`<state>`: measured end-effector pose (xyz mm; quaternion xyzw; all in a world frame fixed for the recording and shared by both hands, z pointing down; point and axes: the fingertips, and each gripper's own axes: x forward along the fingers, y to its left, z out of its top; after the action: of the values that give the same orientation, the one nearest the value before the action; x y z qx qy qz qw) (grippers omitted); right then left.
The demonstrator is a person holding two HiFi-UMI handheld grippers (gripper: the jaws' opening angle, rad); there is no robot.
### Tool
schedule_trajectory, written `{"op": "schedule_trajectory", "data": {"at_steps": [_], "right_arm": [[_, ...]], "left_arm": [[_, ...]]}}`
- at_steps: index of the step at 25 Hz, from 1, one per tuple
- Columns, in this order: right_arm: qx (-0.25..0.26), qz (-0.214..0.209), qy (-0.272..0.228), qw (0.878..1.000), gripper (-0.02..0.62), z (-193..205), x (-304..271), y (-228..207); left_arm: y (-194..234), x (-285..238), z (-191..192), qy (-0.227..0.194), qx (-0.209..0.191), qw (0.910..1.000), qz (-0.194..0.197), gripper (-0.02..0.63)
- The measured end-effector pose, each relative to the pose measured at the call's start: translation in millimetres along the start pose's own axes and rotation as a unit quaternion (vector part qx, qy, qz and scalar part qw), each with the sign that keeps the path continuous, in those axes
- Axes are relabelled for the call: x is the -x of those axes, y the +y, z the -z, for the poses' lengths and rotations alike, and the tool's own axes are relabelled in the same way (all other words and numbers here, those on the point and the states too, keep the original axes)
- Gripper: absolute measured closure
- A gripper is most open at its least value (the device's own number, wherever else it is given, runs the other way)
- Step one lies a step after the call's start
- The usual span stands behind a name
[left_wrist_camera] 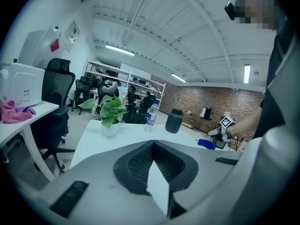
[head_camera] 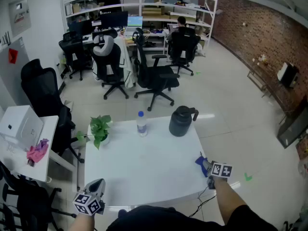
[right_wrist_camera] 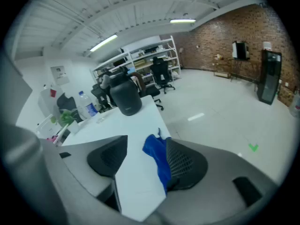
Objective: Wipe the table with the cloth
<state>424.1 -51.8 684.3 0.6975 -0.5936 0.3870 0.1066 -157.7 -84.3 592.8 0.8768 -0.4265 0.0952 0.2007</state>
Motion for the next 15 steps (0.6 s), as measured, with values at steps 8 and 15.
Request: {"op": "schedule_trajectory", "data": {"at_steps": [8, 15], "right_arm": [[-0.106, 0.091, 0.066, 0.988, 0.247, 13, -45, -43], [-0.125, 0.140, 0.104, 0.977, 0.224, 25, -81, -54]], "left_arm": [[10, 0, 7, 0.020, -0.005, 0.9997, -0.011, 0.609], [27, 8, 14, 0.037, -0.005, 0.9986, -0.036, 0.609]]}}
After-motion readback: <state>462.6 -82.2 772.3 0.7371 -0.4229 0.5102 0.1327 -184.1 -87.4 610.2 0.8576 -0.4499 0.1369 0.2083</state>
